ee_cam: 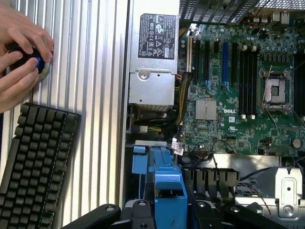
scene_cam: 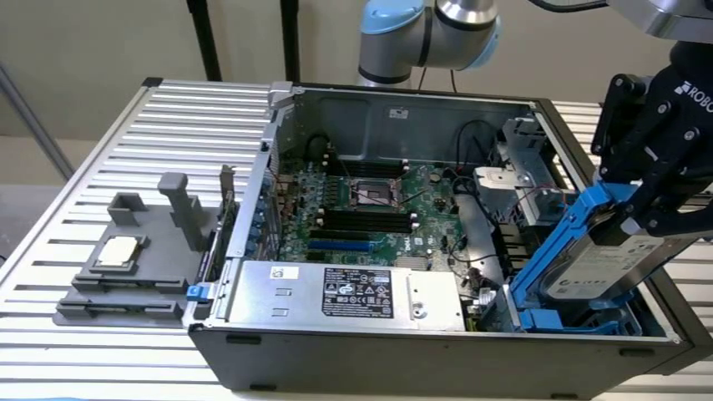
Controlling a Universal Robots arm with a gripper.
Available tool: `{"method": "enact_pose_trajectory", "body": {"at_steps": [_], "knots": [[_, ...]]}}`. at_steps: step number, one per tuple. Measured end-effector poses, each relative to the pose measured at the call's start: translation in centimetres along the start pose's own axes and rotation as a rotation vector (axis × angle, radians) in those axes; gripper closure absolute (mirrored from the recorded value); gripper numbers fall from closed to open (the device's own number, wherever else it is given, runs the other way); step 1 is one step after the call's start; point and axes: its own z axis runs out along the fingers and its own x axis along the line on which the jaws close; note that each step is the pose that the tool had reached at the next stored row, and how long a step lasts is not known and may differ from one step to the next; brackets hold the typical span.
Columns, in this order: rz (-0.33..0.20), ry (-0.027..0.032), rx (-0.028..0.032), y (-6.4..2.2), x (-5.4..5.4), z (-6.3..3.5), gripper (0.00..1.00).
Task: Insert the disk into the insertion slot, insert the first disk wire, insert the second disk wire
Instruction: 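Insert the disk into the insertion slot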
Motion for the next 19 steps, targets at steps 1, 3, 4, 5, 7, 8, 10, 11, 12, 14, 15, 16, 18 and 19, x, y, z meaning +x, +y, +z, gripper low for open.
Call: {"method": "enact_pose_trajectory", "body": {"at_steps": [1,3,4,5,7,8,10,11,12,14,15,16,18,19], "knots": [[-0.001,-0.0010,-0.0001,0.00,0.0,0.06,0.67],[-0.003,-0.0035,-0.0002,-0.01,0.1,0.17,0.67],[-0.004,-0.0050,-0.0003,-0.01,0.1,0.24,0.67],[-0.005,-0.0064,-0.0004,-0.01,0.2,0.30,0.67],[-0.007,-0.0091,-0.0005,-0.02,0.3,0.43,0.67],[-0.009,-0.0106,-0.0006,-0.02,0.3,0.52,0.67],[-0.011,-0.0133,-0.0009,-0.03,0.4,0.70,0.67],[-0.012,-0.0149,-0.0009,-0.03,0.4,0.82,0.67],[-0.013,-0.0161,-0.0010,-0.03,0.5,0.92,0.67],[-0.015,-0.0186,-0.0012,-0.04,0.5,1.08,0.67],[-0.016,-0.0196,-0.0015,-0.04,0.6,1.14,0.67],[-0.017,-0.0205,-0.0015,-0.04,0.6,1.20,0.66],[-0.018,-0.0228,-0.0015,-0.04,0.7,1.31,0.66],[-0.019,-0.0240,-0.0017,-0.05,0.7,1.35,0.59]]}}
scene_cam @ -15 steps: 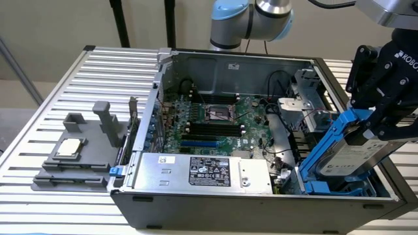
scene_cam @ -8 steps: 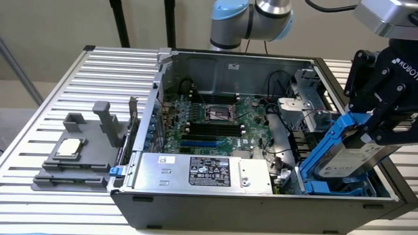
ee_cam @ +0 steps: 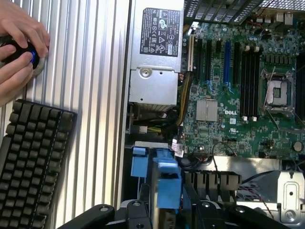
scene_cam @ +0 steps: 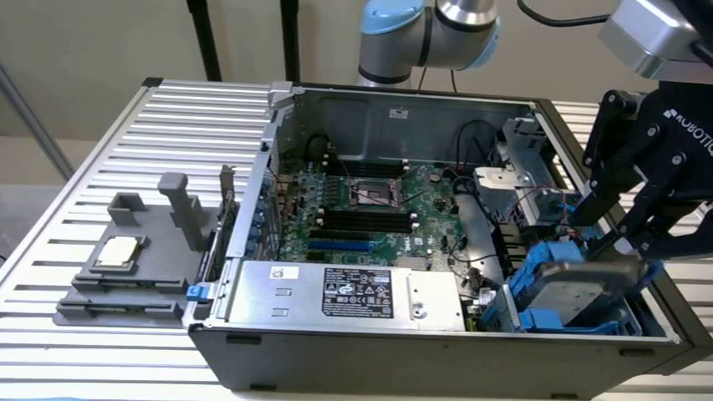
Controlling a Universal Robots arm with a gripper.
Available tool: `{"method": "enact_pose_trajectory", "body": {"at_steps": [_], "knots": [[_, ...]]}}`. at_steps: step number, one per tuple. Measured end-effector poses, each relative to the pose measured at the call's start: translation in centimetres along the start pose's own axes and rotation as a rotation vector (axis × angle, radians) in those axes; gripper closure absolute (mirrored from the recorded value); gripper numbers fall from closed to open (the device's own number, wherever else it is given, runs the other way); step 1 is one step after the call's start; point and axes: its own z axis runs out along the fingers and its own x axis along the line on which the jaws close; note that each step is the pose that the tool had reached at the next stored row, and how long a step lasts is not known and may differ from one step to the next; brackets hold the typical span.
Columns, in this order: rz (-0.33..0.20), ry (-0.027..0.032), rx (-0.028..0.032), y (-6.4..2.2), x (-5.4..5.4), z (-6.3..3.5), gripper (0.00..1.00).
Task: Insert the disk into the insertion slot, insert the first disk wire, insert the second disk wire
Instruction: 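Insert the disk into the insertion slot, then insert the first disk wire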
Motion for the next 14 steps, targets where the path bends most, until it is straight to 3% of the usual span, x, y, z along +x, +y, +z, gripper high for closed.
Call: {"method": "enact_pose_trajectory", "body": {"at_steps": [5,14], "knots": [[-0.002,-0.0035,-0.0002,0.00,0.07,0.07,0.59],[-0.002,-0.0037,-0.0002,0.00,0.08,0.08,0.59]]}}
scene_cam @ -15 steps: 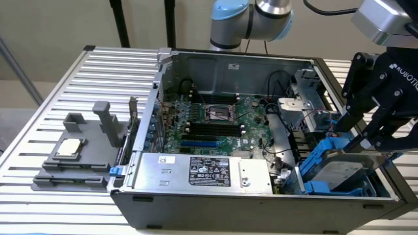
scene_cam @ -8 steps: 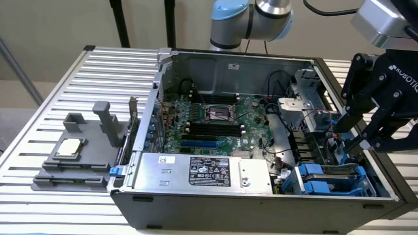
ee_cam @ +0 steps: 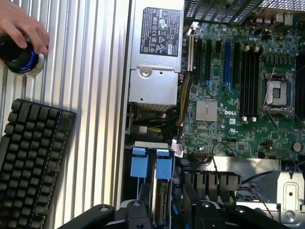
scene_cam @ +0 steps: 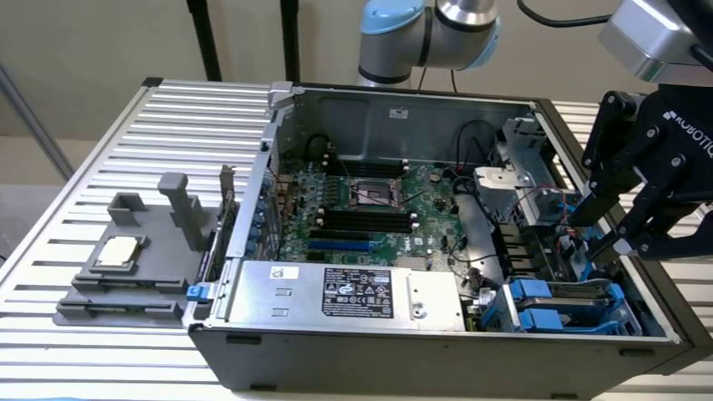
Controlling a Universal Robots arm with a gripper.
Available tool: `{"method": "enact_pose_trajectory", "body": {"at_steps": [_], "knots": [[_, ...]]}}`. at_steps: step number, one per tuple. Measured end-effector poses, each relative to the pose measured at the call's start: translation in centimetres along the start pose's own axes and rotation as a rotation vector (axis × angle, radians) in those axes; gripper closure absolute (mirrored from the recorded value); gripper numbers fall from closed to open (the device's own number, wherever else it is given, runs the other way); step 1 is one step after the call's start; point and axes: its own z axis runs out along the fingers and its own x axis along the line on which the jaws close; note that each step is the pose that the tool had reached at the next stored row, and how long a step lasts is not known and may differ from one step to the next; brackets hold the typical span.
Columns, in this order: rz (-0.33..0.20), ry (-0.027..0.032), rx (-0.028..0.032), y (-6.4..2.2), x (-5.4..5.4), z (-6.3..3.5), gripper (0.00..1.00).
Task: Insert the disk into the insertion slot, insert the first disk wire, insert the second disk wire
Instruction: 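Insert the first disk wire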
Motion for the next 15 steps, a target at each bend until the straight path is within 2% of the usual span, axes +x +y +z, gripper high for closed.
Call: {"method": "enact_pose_trajectory", "body": {"at_steps": [10,11,14,15], "knots": [[0.000,0.0002,-0.0001,-0.09,0.0,-0.01,0.59],[0.000,0.0002,-0.0010,-0.39,0.0,-0.02,0.59],[0.001,-0.0004,-0.0118,-1.77,0.1,0.05,0.59],[0.001,-0.0006,-0.0127,-2.19,0.1,0.13,0.59]]}}
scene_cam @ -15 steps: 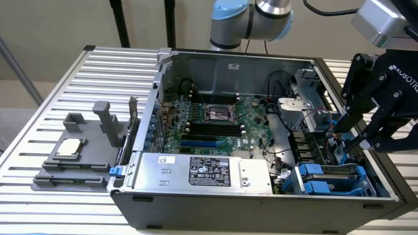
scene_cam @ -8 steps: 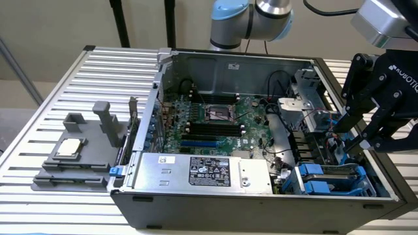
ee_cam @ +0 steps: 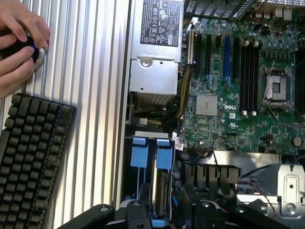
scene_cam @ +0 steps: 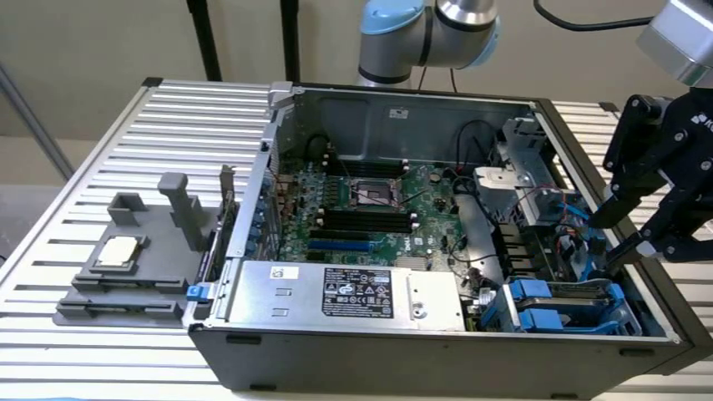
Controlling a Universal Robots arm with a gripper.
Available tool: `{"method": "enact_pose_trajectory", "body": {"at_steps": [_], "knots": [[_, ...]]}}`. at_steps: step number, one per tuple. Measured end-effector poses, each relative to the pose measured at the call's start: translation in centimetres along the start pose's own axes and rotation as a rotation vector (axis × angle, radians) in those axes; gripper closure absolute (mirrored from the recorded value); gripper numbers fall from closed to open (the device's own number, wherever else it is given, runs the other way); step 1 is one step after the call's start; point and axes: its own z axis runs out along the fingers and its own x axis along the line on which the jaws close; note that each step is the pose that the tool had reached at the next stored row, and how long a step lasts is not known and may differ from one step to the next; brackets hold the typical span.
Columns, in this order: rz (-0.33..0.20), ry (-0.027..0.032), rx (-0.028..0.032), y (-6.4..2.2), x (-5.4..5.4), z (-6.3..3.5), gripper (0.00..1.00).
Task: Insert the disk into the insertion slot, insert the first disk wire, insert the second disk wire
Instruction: 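Insert the first disk wire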
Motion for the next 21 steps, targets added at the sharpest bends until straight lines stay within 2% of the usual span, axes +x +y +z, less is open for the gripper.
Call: {"method": "enact_pose_trajectory", "body": {"at_steps": [3,9,21], "knots": [[-0.002,0.0008,-0.0009,-1.36,0.1,0.46,0.59],[-0.009,0.0039,-0.0013,-3.46,0.2,1.44,0.59],[-0.010,0.0040,-0.0014,-3.77,0.4,3.60,0.59]]}}
